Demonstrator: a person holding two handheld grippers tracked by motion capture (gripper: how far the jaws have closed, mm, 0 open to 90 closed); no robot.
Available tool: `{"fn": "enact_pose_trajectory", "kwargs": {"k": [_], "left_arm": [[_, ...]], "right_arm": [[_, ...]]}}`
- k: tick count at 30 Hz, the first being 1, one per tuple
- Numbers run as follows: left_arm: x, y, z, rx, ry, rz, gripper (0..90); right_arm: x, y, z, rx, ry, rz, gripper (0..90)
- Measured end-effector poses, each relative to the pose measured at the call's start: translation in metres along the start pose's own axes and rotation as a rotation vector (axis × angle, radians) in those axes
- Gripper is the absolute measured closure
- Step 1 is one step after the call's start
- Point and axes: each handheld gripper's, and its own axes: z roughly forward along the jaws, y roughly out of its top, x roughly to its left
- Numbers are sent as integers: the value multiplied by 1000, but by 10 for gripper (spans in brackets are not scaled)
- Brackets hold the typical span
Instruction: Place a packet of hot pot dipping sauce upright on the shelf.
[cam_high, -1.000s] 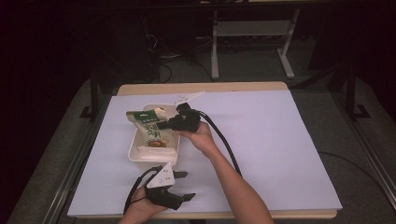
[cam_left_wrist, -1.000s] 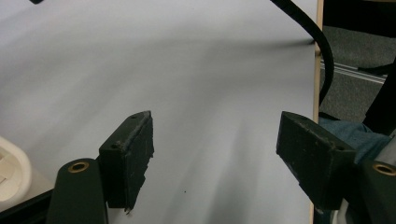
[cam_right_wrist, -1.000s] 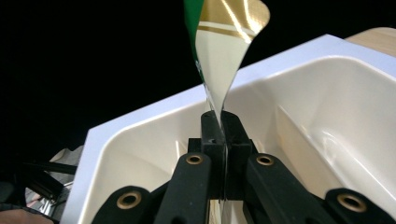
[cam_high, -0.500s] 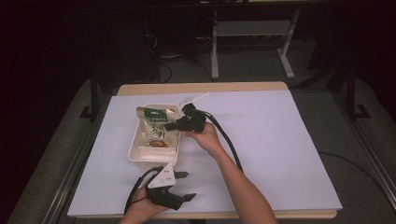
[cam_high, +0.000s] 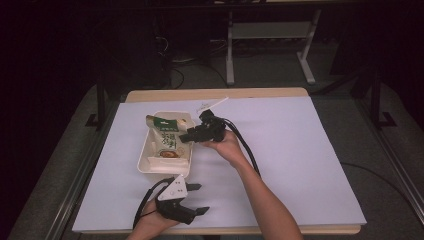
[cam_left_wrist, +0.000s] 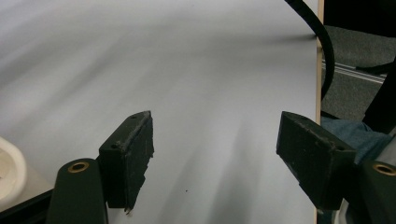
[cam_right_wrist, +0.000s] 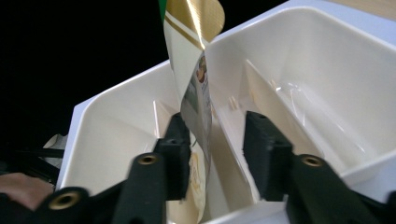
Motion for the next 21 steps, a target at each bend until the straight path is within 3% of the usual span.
{"fn": "enact_pose_trajectory", "kwargs": {"k": [9, 21], "left_arm": [[1, -1, 1, 1, -5, -9, 269], [1, -2, 2, 5, -8, -10, 268]], "right_arm": [[-1, -6, -19, 23, -18, 8, 466], [-1, -18, -48, 21, -26, 16, 404]]}}
